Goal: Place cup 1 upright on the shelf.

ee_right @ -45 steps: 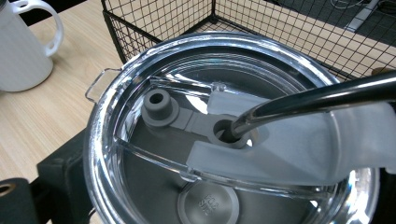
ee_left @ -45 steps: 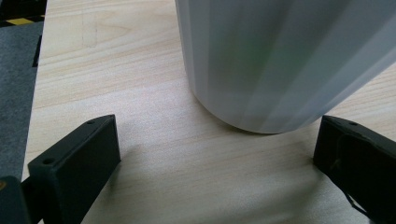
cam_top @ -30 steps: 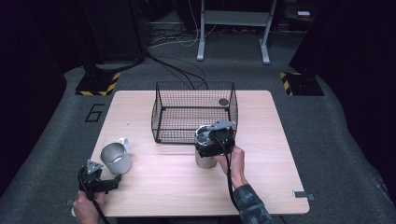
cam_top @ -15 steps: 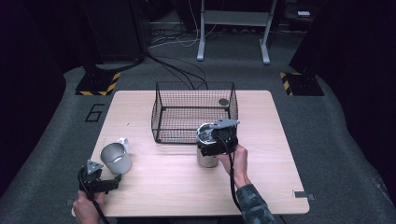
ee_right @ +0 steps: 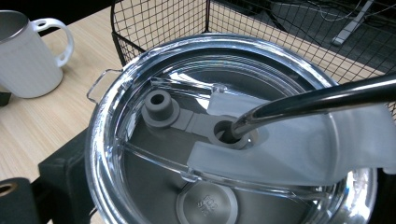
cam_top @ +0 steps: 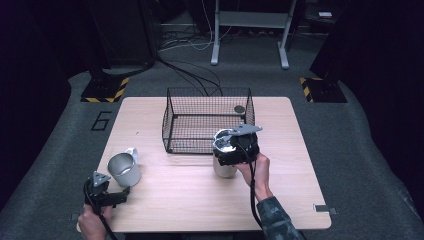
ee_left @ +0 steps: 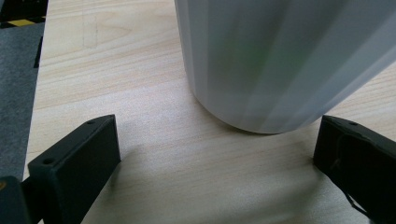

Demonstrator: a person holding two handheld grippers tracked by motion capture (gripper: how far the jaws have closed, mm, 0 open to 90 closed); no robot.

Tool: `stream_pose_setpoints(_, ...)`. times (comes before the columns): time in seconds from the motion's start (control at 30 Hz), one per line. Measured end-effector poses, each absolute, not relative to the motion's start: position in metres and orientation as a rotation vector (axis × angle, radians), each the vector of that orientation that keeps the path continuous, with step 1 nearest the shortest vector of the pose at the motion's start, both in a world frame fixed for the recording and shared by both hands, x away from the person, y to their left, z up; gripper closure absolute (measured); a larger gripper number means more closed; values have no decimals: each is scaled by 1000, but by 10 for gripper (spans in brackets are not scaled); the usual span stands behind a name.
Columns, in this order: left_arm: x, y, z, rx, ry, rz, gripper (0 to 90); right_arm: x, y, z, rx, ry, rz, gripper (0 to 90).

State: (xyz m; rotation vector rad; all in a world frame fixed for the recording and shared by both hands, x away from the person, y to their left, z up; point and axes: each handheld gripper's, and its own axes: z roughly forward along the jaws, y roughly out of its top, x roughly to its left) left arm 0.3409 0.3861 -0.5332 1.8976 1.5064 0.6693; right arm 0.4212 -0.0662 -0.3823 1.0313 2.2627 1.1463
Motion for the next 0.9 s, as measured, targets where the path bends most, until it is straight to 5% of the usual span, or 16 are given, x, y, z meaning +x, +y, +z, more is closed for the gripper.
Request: stream_pose_setpoints(0.9, 341, 386, -533, 1896, 1507, 670, 4, 416, -92, -352, 1035, 2212, 1168, 31)
